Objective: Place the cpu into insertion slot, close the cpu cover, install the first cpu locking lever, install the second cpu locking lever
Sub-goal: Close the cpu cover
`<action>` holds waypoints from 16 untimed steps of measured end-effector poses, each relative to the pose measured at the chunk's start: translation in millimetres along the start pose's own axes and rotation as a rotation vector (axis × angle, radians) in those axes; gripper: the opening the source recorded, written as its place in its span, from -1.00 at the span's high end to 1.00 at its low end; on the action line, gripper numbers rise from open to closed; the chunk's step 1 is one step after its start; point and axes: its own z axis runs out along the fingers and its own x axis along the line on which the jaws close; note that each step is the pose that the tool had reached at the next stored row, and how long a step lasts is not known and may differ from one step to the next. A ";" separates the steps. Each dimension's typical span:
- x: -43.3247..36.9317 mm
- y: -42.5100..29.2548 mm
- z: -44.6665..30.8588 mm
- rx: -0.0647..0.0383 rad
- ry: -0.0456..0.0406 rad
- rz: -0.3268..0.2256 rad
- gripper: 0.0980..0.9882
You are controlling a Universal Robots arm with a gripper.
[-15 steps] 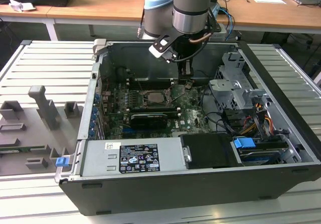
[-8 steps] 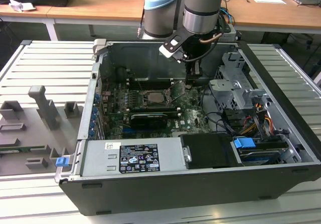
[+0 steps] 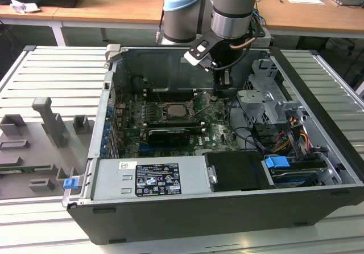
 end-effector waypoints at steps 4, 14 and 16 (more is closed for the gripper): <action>0.0 1.7 1.1 0.000 0.0000 0.000 0.98; -6.9 0.4 12.3 0.001 0.0001 -0.001 0.98; -7.1 -1.9 12.3 0.001 0.0000 -0.002 0.98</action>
